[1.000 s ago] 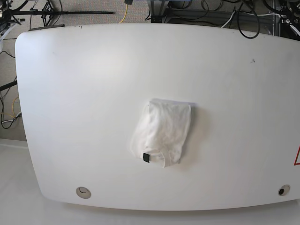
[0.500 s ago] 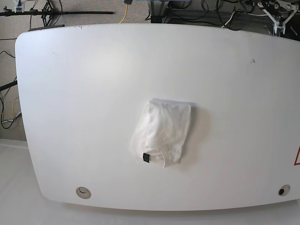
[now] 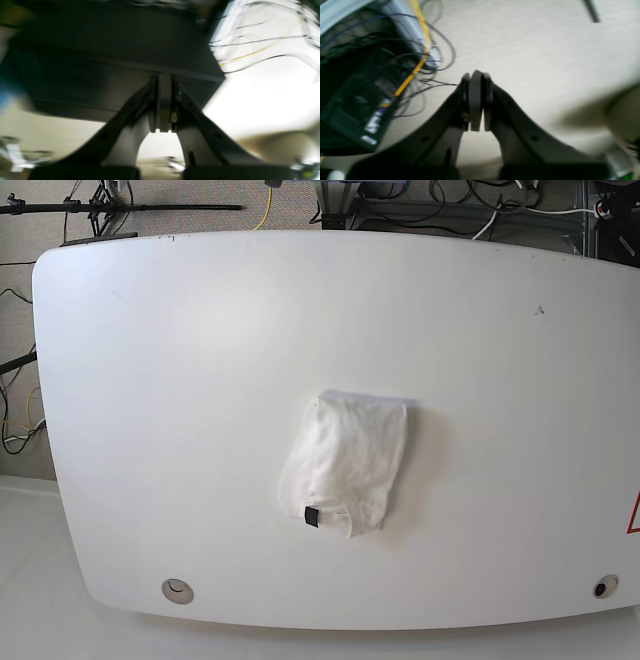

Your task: Fold the T-shirt properly

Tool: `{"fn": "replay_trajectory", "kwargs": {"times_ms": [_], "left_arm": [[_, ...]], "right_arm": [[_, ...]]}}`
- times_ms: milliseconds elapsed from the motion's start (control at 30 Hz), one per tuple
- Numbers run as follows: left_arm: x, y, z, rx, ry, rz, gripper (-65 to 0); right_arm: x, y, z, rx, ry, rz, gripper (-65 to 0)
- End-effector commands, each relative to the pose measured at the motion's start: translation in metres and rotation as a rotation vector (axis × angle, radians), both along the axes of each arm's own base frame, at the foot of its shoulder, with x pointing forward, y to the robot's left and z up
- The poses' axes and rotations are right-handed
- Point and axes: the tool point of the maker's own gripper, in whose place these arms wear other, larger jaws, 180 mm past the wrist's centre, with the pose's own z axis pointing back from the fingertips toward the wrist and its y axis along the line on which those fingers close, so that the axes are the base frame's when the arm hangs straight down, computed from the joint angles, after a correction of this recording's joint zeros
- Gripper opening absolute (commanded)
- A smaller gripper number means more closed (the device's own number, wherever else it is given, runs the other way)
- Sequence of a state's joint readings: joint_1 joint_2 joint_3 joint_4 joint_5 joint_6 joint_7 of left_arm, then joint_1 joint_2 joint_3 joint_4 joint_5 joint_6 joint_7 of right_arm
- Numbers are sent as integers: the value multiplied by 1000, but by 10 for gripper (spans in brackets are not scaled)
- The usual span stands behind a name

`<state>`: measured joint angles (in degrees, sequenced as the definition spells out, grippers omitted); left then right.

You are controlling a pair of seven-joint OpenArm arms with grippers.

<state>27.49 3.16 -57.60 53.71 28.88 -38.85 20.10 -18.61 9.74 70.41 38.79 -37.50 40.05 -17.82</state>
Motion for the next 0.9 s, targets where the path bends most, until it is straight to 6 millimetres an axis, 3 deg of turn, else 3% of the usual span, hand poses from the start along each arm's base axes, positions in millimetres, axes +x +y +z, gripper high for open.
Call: {"fn": "replay_trajectory", "kwargs": {"times_ms": [0, 200, 367, 500, 867], "left_arm": [[-16, 5, -9, 10, 25, 10, -650], [-15, -26, -39, -75, 50, -44, -650], [5, -52, -57, -135, 48, -152, -650], [8, -79, -65, -193, 85, -247, -650], [69, -99, -81, -105, 42, -406, -650]], "right_arm": [[-3, 3, -6, 32, -8, -7, -650], [10, 64, -30, 205, -47, 13, -650], [23, 106, -40, 310, -72, 72, -650], [33, 145, -45, 393, -79, 121, -650], [62, 222, -59, 458, -70, 266, -650]]}}
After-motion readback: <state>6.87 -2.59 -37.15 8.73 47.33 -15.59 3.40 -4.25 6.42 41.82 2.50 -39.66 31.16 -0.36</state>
